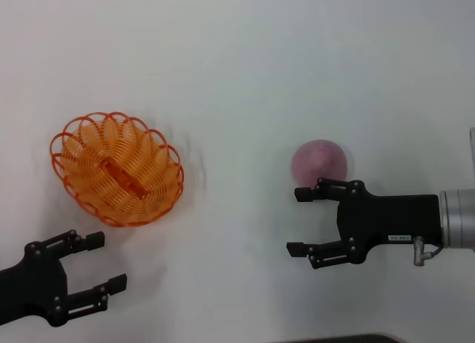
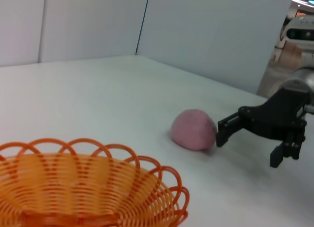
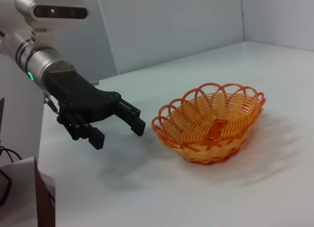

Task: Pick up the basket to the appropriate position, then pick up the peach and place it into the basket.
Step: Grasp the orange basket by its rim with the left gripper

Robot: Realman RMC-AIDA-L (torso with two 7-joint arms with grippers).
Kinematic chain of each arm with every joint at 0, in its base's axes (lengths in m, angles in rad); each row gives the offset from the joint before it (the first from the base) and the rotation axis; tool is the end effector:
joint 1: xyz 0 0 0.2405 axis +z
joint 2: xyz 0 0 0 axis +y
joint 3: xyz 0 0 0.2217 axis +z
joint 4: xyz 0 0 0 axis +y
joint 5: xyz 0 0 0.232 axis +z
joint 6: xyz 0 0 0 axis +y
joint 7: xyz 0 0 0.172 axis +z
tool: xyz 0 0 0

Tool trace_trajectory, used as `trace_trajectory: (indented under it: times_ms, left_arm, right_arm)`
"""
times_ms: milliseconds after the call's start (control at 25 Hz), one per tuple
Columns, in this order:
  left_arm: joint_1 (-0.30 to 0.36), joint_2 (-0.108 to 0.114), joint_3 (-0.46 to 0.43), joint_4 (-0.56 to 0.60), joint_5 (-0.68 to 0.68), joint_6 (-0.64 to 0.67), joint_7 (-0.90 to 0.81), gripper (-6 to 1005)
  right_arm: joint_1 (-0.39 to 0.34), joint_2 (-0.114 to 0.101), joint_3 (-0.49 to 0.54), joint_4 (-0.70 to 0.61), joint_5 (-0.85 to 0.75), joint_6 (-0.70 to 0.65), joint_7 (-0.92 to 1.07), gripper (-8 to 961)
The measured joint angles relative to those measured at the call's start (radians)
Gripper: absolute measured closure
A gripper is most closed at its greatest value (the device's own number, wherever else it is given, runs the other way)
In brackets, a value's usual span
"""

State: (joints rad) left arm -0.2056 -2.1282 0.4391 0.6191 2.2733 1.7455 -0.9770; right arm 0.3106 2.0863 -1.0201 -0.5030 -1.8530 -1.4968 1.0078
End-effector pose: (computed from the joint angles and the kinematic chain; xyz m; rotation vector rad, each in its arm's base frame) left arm -0.3321 0.2010 -0.0225 -2.7216 -0.6569 -0.6367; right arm 0.2870 0.2508 -0.0733 -2.8757 0.4725 0.6124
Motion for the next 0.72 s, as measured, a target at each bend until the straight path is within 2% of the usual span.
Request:
trace_trajectory:
  times_ms: [320,720]
  left_arm:
    - [-0.013,0.010,-0.077,0.007,-0.003,0.038,-0.103,218]
    - [-0.101,0.050,-0.167,0.003,-0.003,-0.035,-0.590,218]
  right_arm:
    - [0.003,0.000,0.000,0.000,0.000,0.001,0.000,8]
    - [0.006,0.000,0.000,0.000,0.000,0.001,0.000,8]
